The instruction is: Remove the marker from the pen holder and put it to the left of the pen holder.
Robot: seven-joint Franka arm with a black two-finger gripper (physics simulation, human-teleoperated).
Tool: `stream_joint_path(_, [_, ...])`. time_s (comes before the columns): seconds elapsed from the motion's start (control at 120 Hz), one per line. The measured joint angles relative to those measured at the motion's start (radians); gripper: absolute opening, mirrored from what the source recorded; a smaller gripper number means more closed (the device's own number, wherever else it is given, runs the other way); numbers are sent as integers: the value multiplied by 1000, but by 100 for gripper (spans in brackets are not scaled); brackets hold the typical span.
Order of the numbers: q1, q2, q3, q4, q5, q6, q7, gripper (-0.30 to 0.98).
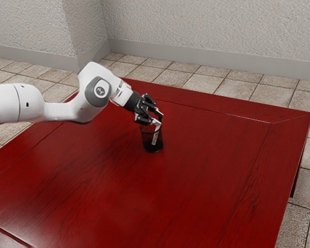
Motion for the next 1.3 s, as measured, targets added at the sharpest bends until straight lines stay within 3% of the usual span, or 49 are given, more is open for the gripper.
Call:
stream_joint_path(0.308, [-3,13,30,7,-74,8,78,7])
stream_joint_path(0.633, [-19,8,24,-5,-102,36,70,-3])
stream_joint_path(0.817, [4,-78,23,-36,-126,39,60,-7])
stream_joint_path(1.1, [74,-295,36,-68,-409,-9,35,-8])
stream_joint_path(1.2, [84,-223,172,30,-521,-20,-31,-7])
stream_joint_path(1.3, [67,-139,298,96,-577,-46,-161,-6])
